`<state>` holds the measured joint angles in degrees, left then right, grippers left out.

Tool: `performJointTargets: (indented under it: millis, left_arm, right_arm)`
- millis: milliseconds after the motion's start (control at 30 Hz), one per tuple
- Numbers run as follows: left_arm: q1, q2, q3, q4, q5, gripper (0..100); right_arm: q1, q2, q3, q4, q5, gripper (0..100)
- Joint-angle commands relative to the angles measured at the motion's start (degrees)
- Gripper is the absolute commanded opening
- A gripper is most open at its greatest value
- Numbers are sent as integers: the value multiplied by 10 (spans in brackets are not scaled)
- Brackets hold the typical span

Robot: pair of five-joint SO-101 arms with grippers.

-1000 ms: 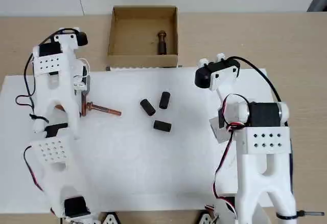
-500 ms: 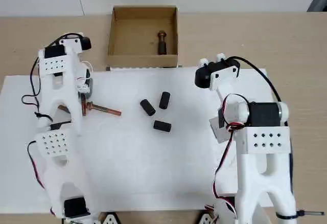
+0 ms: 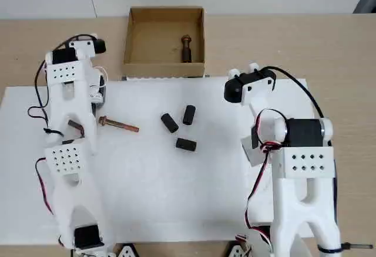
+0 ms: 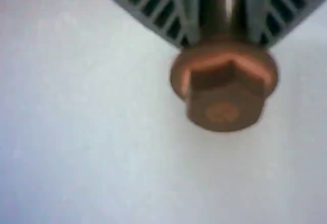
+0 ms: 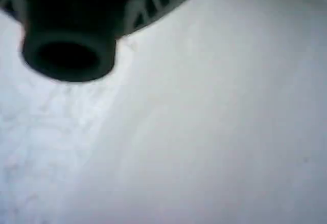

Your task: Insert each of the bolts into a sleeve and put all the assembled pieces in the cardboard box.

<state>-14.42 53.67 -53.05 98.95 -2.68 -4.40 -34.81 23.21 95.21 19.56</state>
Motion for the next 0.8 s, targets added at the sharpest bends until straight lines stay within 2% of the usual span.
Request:
performJointTargets:
  millis: [0, 133, 400, 767]
  left_arm:
    - [3, -85, -15, 16, 2, 5]
    - [20, -191, 38, 16, 2, 5]
    - [81, -411, 201, 16, 2, 5]
    - [164, -805, 446, 9, -4, 5]
  right_arm:
    - [3, -17, -7, 18, -5, 6]
    - [6, -36, -8, 21, -4, 6]
    - [5, -167, -7, 16, -4, 4]
    - [6, -298, -4, 28, -3, 4]
